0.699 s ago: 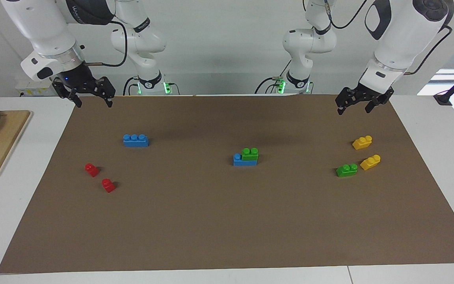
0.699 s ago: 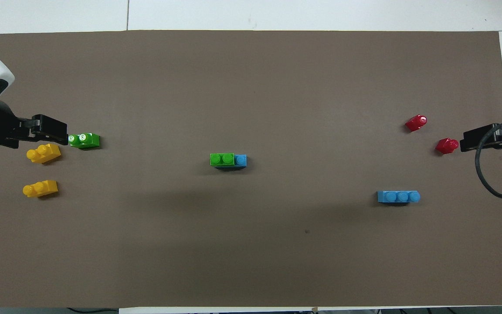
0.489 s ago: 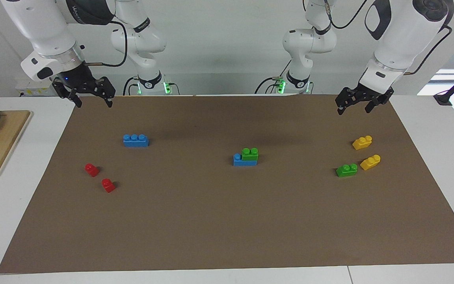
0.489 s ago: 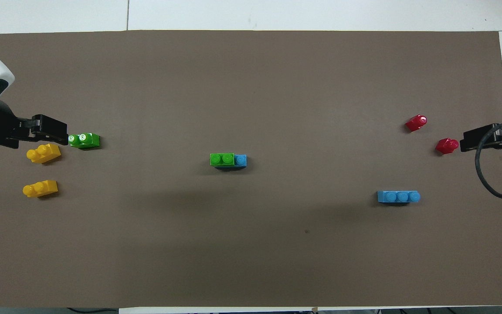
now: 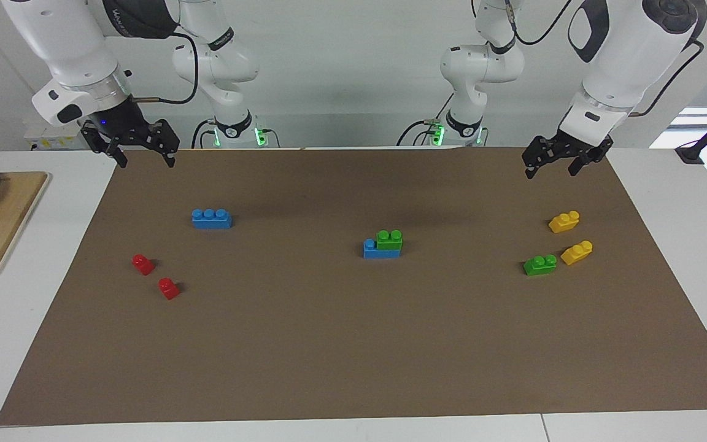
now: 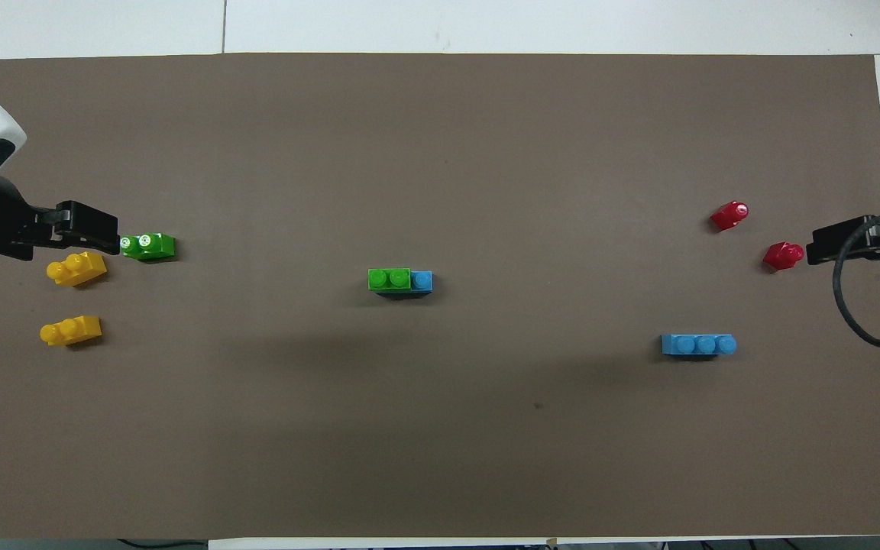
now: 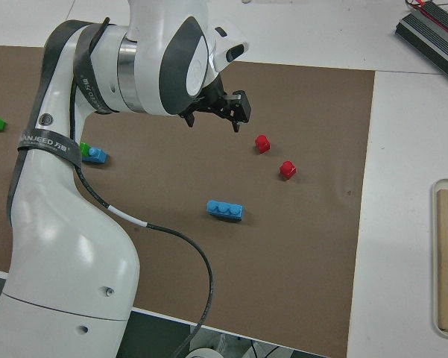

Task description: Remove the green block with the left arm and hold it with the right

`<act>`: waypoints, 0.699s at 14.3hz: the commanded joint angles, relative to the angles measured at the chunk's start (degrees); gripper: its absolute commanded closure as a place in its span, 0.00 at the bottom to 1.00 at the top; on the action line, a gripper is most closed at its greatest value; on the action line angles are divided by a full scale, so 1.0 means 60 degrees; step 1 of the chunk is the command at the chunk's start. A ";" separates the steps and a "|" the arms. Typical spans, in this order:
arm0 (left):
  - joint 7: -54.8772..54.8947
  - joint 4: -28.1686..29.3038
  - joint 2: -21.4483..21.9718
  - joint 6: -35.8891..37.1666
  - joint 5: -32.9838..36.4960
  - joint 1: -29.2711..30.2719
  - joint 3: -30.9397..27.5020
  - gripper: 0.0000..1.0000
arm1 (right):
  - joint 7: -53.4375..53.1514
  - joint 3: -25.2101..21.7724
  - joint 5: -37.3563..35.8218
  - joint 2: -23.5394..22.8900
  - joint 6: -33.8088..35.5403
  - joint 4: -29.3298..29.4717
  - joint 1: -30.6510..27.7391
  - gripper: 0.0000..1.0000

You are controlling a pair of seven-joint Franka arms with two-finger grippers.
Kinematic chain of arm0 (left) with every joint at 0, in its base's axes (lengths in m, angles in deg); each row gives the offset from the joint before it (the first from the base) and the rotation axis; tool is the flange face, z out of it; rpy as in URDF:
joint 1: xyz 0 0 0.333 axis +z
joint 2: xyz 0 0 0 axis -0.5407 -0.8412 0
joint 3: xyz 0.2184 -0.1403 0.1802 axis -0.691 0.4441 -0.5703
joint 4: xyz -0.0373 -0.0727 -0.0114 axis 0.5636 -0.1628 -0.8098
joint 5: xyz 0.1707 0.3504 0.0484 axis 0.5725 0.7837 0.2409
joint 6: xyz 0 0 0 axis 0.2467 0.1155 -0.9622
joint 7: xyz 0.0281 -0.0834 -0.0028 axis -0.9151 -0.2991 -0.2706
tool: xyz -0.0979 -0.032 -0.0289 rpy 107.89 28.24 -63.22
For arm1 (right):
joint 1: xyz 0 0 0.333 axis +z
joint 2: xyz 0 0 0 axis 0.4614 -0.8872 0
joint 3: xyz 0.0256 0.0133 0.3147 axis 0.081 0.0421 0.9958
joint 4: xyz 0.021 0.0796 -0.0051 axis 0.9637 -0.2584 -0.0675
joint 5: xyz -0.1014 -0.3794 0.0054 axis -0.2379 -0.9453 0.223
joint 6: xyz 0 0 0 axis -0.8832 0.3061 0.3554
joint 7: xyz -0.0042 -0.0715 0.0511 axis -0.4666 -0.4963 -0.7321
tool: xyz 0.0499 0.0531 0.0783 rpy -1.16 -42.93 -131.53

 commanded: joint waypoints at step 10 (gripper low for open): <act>-0.0684 0.0457 0.0633 -0.0147 -0.0057 0.0076 0.0002 0.00 | -0.7632 0.0235 0.0562 0.0130 -0.0303 -0.0380 0.0123 0.00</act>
